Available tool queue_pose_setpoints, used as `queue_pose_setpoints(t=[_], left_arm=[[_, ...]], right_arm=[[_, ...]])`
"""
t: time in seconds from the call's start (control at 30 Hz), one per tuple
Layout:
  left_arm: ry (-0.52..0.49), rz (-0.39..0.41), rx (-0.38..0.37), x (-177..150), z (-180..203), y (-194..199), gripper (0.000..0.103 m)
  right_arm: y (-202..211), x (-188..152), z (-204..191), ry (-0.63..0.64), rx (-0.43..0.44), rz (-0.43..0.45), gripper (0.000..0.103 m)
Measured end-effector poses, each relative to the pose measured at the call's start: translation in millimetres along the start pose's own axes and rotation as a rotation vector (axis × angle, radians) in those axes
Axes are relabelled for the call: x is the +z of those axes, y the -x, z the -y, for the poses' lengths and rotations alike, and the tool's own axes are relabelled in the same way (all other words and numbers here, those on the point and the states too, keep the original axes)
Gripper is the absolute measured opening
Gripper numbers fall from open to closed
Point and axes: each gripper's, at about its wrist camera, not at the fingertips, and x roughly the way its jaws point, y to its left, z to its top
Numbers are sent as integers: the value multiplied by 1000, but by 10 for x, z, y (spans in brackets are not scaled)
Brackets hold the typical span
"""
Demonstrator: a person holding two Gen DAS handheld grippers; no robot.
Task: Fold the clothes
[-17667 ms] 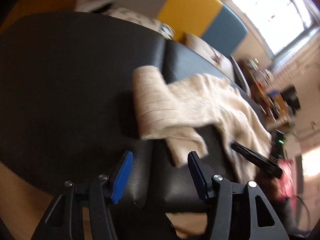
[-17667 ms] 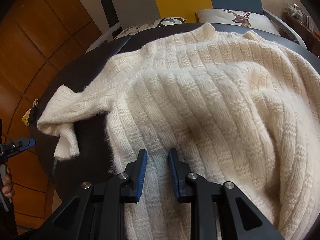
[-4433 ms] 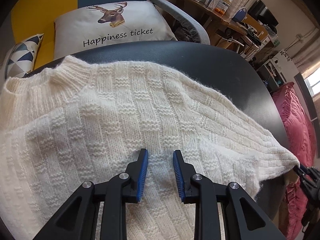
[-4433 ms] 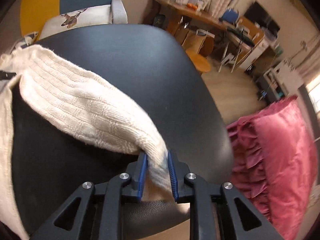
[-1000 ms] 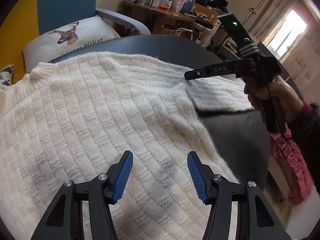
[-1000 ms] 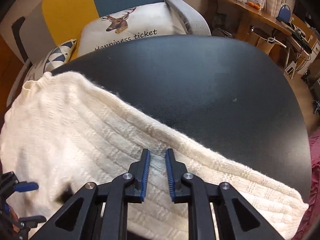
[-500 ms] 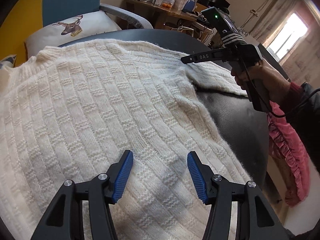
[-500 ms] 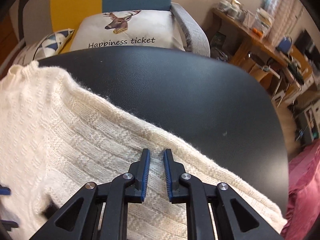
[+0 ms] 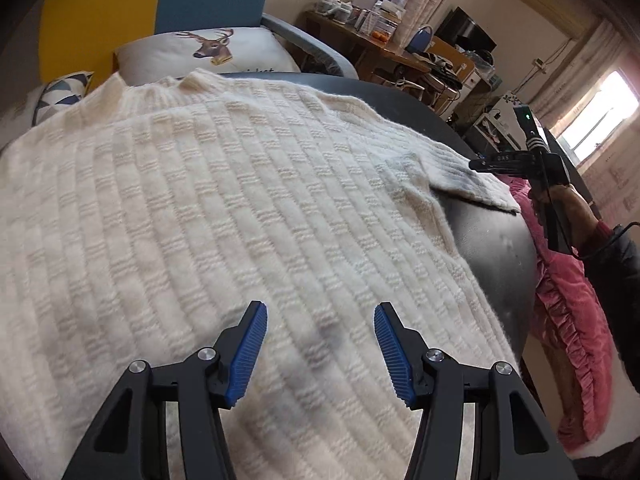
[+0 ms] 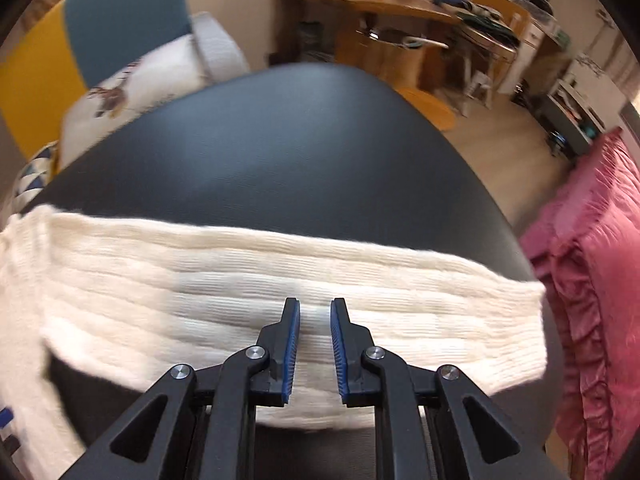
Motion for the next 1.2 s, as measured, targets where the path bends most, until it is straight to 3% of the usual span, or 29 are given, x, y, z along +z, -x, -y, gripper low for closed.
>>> queue_pose_setpoints(t=[0.23,0.3,0.37,0.47,0.57,0.63,0.73,0.83,0.97,1.1,1.2], left_arm=[[70,5,19,-333,-255,198,57],[95,37,11,-244,-351,342,57],[121,87,19,-117,-488,517,57],[181,205,111,150,-918,850,57],[249,278,217,371,-1442,1046,57],[289,293,279,503,-1771,1090,57],[316,255,350,630,-2127,967,57],[310,189,422,643,-2349,754,57],[276,125,491,530,-2488,571,55],[284,142,459,392,-2601,662,57],[255,135,482,380,-2597,710,57]], right_arm=[[21,87,-117,38,-71,38,15],[221,104,-257,58,-62,121,15],[485,93,-555,108,57,186,15],[794,39,-1248,247,274,222,15],[936,-96,-2142,434,440,194,16],[933,-241,-2698,540,497,145,16],[809,-557,-3365,669,467,92,16],[557,-734,-3684,702,412,23,16],[529,-745,-3754,652,414,17,19],[550,-774,-3821,625,408,9,19],[585,-856,-3927,624,389,21,19]])
